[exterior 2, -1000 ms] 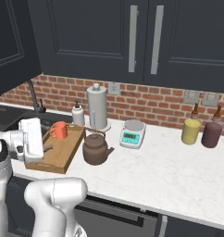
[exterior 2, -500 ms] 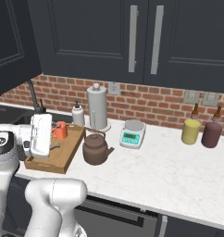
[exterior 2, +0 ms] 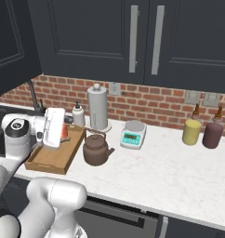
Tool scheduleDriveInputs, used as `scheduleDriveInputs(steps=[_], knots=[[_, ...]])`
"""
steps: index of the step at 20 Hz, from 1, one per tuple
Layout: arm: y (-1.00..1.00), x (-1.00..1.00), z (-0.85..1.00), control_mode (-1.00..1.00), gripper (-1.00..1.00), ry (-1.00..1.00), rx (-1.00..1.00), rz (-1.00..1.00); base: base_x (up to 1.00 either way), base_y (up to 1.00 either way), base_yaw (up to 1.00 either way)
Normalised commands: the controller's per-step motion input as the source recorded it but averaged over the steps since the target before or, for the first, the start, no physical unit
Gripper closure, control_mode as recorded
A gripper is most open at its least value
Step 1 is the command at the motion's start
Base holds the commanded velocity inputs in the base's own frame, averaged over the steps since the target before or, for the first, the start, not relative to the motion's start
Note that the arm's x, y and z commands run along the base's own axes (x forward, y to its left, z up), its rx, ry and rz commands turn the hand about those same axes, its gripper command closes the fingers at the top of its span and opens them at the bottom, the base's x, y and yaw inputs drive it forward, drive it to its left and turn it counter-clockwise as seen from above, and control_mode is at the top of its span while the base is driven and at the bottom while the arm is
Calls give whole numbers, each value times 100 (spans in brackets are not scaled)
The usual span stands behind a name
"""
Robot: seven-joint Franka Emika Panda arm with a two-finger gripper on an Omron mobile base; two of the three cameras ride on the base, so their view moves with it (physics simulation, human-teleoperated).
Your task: Pick the kettle from the counter and place it on the tray. Then pick the mug from the cabinet and place it on the tray. Then close the cabinet doors.
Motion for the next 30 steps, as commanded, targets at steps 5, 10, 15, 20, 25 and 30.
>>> scheduleDriveInputs(steps=[5, 10, 15, 20, 25, 30], knots=[[-23, 45, -2, -100, -100, -5, 8, 0, 0, 0, 0], [-14, 27, -12, -100, -100, -5, 6, 1, 0, 0, 0], [-8, 1, -22, -100, -100, -11, 11, 7, 0, 0, 0], [-9, 0, -30, -100, -100, -17, 19, 5, 0, 0, 0], [-11, 0, -25, -100, -100, -16, 20, 1, 0, 0, 0], [-16, 7, -3, -100, -100, -4, 17, 0, 0, 0, 0]])
